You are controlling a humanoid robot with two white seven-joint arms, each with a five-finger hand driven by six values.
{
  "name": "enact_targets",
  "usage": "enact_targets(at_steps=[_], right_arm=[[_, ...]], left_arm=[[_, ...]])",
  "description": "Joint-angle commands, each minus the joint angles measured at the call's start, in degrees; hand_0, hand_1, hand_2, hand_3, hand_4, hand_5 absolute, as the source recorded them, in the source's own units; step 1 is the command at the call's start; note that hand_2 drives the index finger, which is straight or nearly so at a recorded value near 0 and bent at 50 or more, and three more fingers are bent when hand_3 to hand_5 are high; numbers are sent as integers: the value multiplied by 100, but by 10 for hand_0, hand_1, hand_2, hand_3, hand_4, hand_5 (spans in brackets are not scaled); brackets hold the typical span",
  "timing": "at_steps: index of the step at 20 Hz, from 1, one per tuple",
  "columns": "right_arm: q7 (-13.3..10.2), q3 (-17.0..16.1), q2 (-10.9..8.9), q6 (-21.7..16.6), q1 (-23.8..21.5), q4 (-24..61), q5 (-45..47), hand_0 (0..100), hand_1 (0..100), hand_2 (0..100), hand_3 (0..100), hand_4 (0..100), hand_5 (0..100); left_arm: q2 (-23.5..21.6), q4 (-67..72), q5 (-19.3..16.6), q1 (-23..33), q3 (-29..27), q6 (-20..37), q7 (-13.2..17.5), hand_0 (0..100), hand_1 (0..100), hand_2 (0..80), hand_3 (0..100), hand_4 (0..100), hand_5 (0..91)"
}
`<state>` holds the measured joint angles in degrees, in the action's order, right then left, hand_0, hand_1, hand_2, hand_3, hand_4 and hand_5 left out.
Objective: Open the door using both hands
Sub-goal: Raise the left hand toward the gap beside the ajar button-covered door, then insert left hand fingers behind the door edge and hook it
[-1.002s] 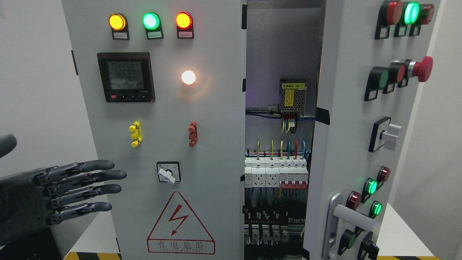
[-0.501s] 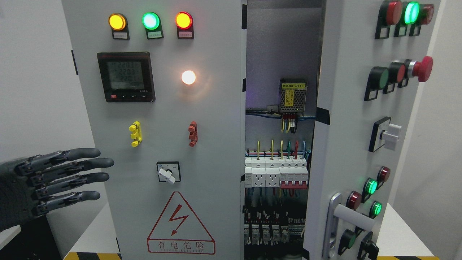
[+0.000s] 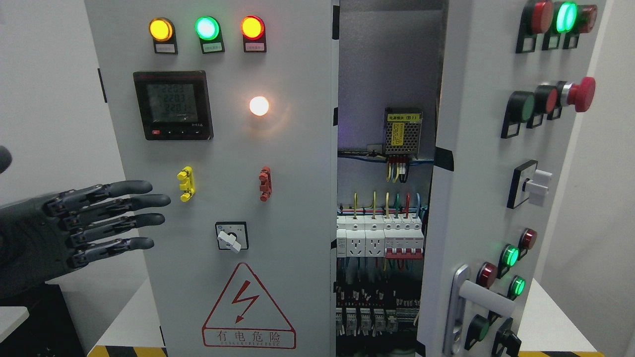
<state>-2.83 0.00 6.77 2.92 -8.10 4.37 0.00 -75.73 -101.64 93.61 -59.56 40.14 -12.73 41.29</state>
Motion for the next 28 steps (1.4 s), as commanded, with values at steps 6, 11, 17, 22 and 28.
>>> enact_targets(at_steps=[6, 11, 17, 22, 28], right_arm=[[2, 79, 0, -2, -7, 2, -79, 0, 0, 0, 0, 0, 0], [2, 79, 0, -2, 2, 2, -79, 0, 0, 0, 0, 0, 0], [2, 79, 0, -2, 2, -6, -79, 0, 0, 0, 0, 0, 0], [2, 79, 0, -2, 2, 2, -79, 0, 0, 0, 0, 0, 0], [2, 79, 0, -2, 2, 2, -79, 0, 0, 0, 0, 0, 0]], left_arm=[[1754, 812, -27, -1875, 3448, -10, 2, 0, 0, 0, 0, 31, 0], [2465, 1295, 78, -2225, 3571, -2, 11, 0, 0, 0, 0, 31, 0], [3011, 1340, 166, -2358, 3518, 51, -7, 0, 0, 0, 0, 31, 0], [3512, 1340, 149, -2350, 3317, 69, -24, 0, 0, 0, 0, 32, 0], [4794, 2287, -9, -2323, 2710, -19, -199, 0, 0, 0, 0, 32, 0]])
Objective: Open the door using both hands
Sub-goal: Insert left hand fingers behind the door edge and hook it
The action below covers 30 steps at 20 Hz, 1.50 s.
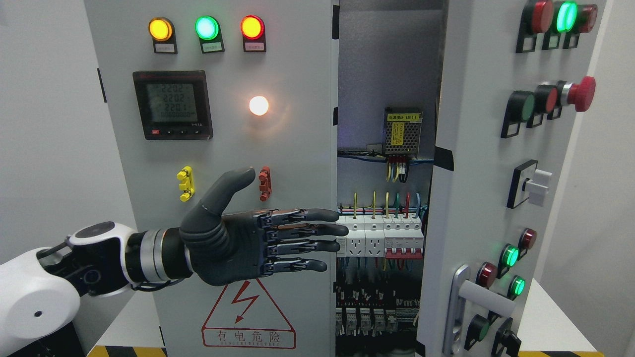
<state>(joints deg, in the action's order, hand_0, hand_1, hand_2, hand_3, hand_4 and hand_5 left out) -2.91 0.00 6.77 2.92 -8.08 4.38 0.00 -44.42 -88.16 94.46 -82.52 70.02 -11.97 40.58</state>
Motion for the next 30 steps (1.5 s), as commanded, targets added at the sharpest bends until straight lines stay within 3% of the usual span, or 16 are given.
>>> enact_targets(at_steps=[1, 9, 16, 26, 30], right_arm=[[10, 79, 0, -2, 0, 2, -79, 0, 0, 0, 0, 0, 0], [10, 79, 0, -2, 0, -7, -79, 0, 0, 0, 0, 0, 0], [10, 79, 0, -2, 0, -7, -79, 0, 0, 0, 0, 0, 0], [10, 79, 0, -2, 0, 2, -79, 0, 0, 0, 0, 0, 0], [10, 79, 0, -2, 0, 2, -79, 0, 0, 0, 0, 0, 0]], left_arm=[[1883, 1132, -120, -36, -348, -95, -147, 0, 0, 0, 0, 32, 0], [2385, 1213, -331, -177, -498, -104, -173, 0, 0, 0, 0, 31, 0], [2693, 1178, -323, -203, -692, -113, -797, 0, 0, 0, 0, 31, 0], [2781, 1161, -296, -379, -613, -104, -850, 0, 0, 0, 0, 31, 0], [2904, 1161, -296, -370, -569, -104, -1016, 0, 0, 0, 0, 31, 0]])
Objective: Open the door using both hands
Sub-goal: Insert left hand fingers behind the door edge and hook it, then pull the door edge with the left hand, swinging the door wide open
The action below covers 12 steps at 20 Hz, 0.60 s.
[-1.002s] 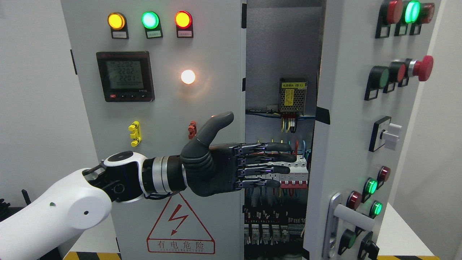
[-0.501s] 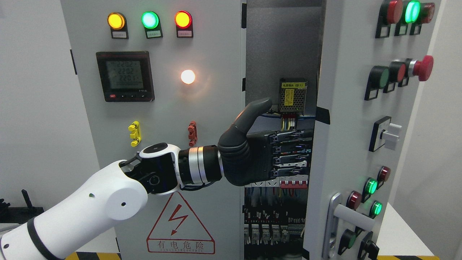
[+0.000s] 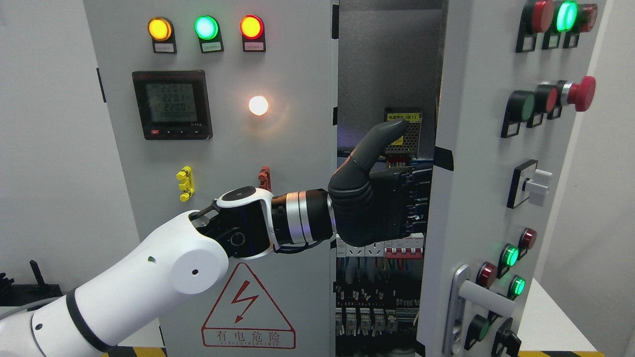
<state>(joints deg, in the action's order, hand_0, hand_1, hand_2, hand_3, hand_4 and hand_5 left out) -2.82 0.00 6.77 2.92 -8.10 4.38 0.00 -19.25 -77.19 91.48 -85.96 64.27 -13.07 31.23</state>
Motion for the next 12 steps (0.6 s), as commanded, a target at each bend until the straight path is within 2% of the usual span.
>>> enact_targets(at_steps=[1, 7, 12], right_arm=[[1, 79, 0, -2, 1, -8, -79, 0, 0, 0, 0, 0, 0], [1, 79, 0, -2, 1, 1, -79, 0, 0, 0, 0, 0, 0], [1, 79, 0, -2, 1, 1, -79, 0, 0, 0, 0, 0, 0]], left_arm=[[404, 64, 10, -17, 7, 6, -91, 0, 0, 0, 0, 31, 0], [624, 82, 2, -78, 16, 6, -275, 0, 0, 0, 0, 31, 0], [755, 82, 81, -315, 218, 24, -275, 0, 0, 0, 0, 31, 0]])
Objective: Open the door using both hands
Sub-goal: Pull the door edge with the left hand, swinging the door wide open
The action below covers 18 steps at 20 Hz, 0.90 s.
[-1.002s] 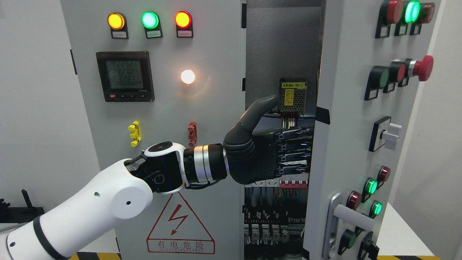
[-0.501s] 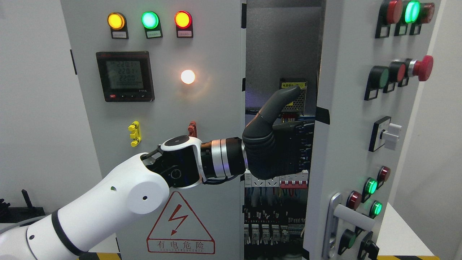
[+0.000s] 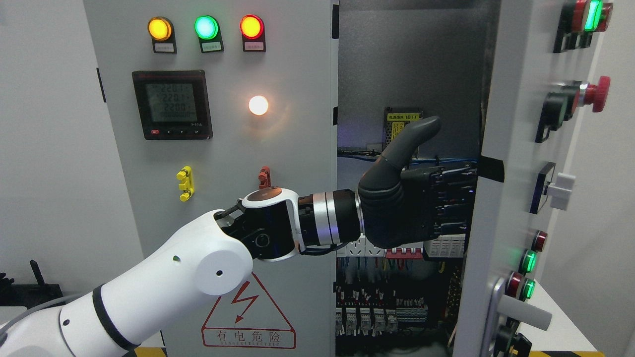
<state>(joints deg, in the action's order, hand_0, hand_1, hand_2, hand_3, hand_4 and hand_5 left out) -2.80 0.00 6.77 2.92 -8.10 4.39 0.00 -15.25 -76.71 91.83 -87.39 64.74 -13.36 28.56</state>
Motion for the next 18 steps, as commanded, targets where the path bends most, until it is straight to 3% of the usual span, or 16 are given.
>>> enact_targets(at_steps=[1, 8, 18], right_arm=[[-1, 79, 0, -2, 2, 1, -79, 0, 0, 0, 0, 0, 0], [-1, 79, 0, -2, 2, 1, -79, 0, 0, 0, 0, 0, 0], [-1, 79, 0, -2, 2, 1, -79, 0, 0, 0, 0, 0, 0]], left_arm=[[400, 33, 46, -191, 179, 44, -8, 0, 0, 0, 0, 31, 0], [734, 15, 28, -217, 408, 44, -298, 0, 0, 0, 0, 31, 0], [1199, 6, 195, -525, 549, 62, -307, 0, 0, 0, 0, 31, 0]])
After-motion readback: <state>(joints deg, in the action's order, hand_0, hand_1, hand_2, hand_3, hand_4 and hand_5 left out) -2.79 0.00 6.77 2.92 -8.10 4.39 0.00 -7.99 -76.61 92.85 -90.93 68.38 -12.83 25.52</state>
